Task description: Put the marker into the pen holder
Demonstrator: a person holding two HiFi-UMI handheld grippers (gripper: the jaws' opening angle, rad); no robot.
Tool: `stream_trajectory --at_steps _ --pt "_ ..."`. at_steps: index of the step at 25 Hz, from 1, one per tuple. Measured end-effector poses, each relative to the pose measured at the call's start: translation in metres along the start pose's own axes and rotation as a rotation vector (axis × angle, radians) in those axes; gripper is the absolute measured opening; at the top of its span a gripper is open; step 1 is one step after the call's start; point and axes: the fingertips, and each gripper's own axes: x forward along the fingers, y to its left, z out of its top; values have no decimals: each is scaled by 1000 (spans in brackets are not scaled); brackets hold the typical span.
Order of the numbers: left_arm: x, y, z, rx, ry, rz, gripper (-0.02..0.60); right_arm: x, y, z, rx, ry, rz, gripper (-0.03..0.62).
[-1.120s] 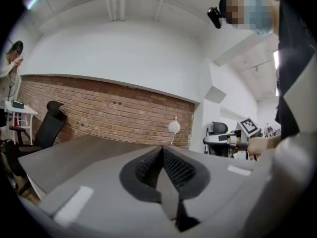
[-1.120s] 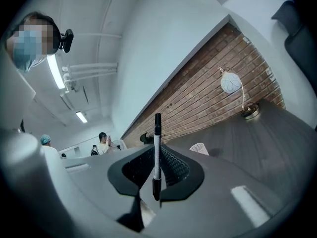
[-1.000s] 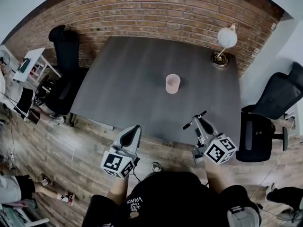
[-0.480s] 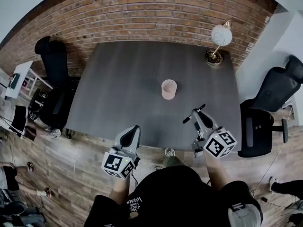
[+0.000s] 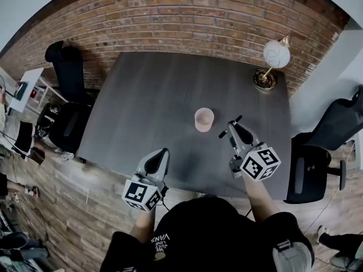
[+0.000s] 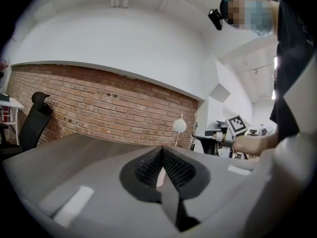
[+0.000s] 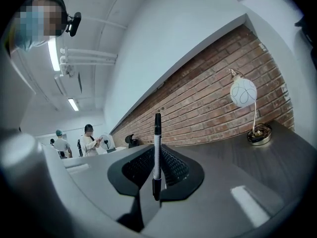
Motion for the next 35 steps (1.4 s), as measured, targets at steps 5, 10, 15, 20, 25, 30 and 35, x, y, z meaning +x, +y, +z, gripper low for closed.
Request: stream_trajectory --at_steps 5,10,15,20,25,30,35 --pt "19 3 -5 -2 11 18 52 28 -18 -2 -1 -1 17 36" --pt "33 14 -7 -18 27 -9 52 54 -30 -10 11 -5 -17 36" --pt "44 30 -1 -2 47 -74 52 79 -35 -26 3 -3 -74 37" --pt "44 51 2 16 78 -130 52 98 -39 -45 0 0 -140 37" --pt "40 72 1 15 97 -153 52 105 -46 -73 -15 39 -209 36" --pt "38 83 -2 23 114 -174 52 107 -56 -96 -28 69 -275 36" --pt "35 89 -8 13 129 -184 52 107 -55 -115 -43 116 -305 37"
